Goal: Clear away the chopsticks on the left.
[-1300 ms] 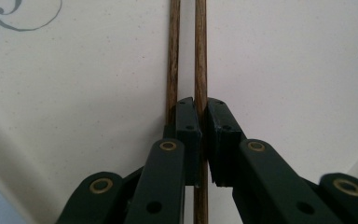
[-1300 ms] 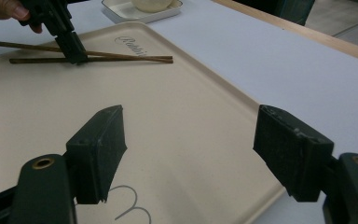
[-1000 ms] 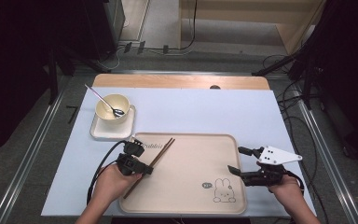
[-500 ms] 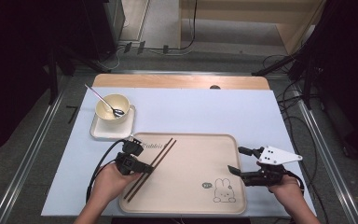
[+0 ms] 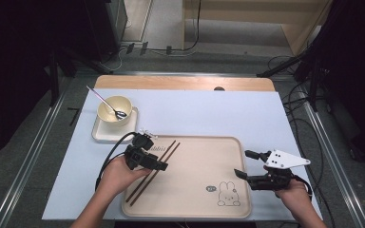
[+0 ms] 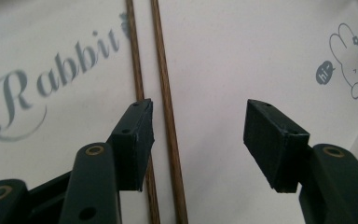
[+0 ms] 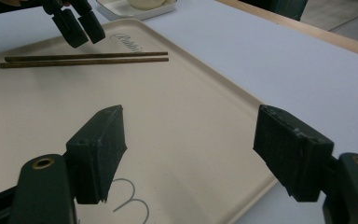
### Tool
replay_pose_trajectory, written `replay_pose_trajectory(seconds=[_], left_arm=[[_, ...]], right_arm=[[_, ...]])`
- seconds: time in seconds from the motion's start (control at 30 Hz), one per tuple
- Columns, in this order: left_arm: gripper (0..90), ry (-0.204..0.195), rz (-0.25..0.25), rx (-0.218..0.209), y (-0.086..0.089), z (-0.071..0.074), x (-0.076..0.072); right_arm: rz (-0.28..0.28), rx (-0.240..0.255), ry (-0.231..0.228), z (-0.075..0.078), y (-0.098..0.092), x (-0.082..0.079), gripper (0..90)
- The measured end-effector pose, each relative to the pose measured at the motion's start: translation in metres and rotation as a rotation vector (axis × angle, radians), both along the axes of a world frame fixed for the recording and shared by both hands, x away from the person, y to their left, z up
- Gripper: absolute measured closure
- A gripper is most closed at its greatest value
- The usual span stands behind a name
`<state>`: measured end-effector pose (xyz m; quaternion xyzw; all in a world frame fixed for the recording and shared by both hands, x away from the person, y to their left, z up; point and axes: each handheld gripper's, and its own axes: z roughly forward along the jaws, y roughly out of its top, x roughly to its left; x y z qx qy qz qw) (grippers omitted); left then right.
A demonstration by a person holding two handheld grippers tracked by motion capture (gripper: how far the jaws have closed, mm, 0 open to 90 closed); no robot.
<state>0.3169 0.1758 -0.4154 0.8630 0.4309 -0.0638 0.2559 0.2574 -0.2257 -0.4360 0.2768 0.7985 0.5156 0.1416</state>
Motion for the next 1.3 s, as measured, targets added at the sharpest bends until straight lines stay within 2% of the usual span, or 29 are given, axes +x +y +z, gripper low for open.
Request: replay_pose_trajectory(seconds=[0.1,0.27,0.4,0.53,0.63,0.77,1.03,1.07,1.3], left_arm=[[42.8,-0.010,-0.037,0.023,-0.009,0.001,0.006],[43.5,-0.023,-0.051,0.014,-0.020,0.002,0.016],[64.7,-0.016,-0.052,0.012,-0.025,0.001,0.024],[79.4,-0.008,-0.073,-0.008,-0.030,-0.001,0.032],[89.1,0.000,-0.092,0.002,-0.034,-0.005,0.037],[90.0,0.002,-0.085,0.003,-0.039,-0.011,0.042],[90.0,-0.021,-0.067,0.020,-0.039,-0.019,0.046],[90.0,-0.010,-0.061,0.018,-0.039,-0.021,0.047],[90.0,-0.006,-0.051,0.046,-0.037,-0.028,0.050]], right_arm=[[-0.006,-0.001,0.001,0.000,-0.002,-0.001,25.0],[-0.013,-0.001,0.001,-0.001,-0.004,-0.002,25.0],[-0.020,0.001,0.001,-0.001,-0.005,-0.004,25.1],[-0.028,0.002,0.000,-0.001,-0.008,-0.005,25.1],[-0.031,0.002,0.002,-0.001,-0.009,-0.007,25.8],[-0.033,0.000,0.004,0.000,-0.010,-0.008,26.0],[-0.033,0.000,0.004,-0.001,-0.011,-0.009,26.5],[-0.033,0.000,0.004,-0.001,-0.010,-0.009,26.5],[-0.030,0.003,0.000,0.000,-0.011,-0.010,26.5]])
